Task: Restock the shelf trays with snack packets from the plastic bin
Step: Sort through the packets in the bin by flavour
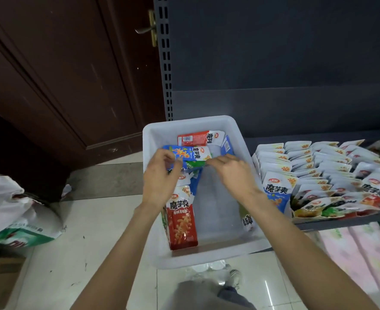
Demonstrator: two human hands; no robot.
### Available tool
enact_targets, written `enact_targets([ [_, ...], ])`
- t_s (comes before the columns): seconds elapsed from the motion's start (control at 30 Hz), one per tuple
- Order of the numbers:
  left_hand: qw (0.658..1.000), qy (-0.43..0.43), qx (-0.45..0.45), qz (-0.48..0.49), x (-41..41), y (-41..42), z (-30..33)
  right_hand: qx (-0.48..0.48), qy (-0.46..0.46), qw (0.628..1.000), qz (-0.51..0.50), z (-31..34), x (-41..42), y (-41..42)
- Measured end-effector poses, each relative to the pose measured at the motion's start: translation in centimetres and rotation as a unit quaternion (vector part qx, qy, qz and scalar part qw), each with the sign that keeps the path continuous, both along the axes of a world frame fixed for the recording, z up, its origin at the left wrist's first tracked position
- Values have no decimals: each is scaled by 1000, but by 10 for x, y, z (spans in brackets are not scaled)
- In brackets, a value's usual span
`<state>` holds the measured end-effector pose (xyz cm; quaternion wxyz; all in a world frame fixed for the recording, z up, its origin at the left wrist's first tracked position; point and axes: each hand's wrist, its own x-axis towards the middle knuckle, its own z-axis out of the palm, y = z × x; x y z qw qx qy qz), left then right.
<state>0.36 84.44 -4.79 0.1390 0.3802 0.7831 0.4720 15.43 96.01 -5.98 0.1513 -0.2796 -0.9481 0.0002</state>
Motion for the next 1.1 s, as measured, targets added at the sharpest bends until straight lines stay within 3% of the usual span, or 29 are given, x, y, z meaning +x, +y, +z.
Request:
enact_targets([
  [0.1, 993, -107, 19, -41, -11, 7, 13, -27, 177, 982, 54, 0, 25, -5],
  [0.2, 956, -229, -92, -157, -6, 9, 22, -116, 301, 944, 75, 13, 35, -18],
  [0.33, 891, -354, -124, -255, 19, 4, 29, -149, 355, 921, 56, 23, 43, -27],
  [0.47, 886, -357, -46, -291, 44, 9, 28, -198, 366, 909, 5, 33, 70, -30],
  [0.6, 924, -199, -8, -327, 64, 23, 25, -426, 447, 780, -105, 56, 105, -37],
  [0.73, 928, -85, 5, -364, 97, 38, 22, -399, 342, 832, -180, 70, 138, -36],
  [0.87, 930, -57, 26, -363, 128, 53, 21, -382, 356, 832, -188, 80, 161, -39],
  [0.93, 916, -100, 27, -387, 141, 62, 23, -330, 369, 849, -184, 83, 167, -39],
  [1.0, 901, -139, 10, -411, 152, 70, 24, -236, 339, 890, -192, 80, 171, -34],
  [1.1, 916, -39, -18, -399, 158, 81, 19, -152, 292, 920, -213, 61, 176, -23],
])
